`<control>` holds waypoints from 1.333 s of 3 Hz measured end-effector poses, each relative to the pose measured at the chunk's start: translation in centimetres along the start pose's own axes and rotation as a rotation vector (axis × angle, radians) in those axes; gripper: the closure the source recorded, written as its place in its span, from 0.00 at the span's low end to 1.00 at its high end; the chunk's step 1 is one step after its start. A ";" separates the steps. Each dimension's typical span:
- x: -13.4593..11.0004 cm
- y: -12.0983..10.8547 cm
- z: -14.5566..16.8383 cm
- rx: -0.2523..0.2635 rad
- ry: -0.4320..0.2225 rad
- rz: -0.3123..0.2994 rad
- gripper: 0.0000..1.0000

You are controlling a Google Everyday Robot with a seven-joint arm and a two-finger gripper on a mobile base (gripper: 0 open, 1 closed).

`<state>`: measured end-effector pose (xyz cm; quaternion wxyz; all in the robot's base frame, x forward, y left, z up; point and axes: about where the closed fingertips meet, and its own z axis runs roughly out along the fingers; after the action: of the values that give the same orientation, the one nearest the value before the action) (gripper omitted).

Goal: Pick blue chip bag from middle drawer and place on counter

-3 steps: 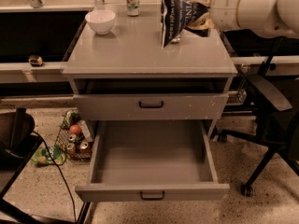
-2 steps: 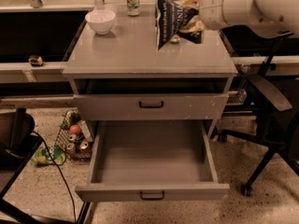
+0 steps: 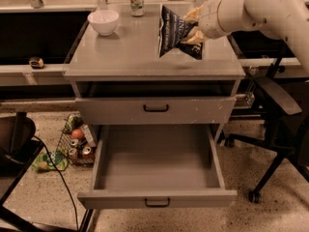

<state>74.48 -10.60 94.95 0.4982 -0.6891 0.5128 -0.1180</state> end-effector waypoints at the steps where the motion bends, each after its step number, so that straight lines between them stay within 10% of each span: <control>1: 2.1 0.7 1.1 -0.022 0.027 0.071 0.81; 4: 4.6 0.1 3.4 -0.024 0.042 0.118 0.11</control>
Offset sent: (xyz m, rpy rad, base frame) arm 0.0396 -0.0306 -0.0343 0.0595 0.0979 -0.1108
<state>78.74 -12.48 91.62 0.4851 -0.6610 0.5643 -0.0969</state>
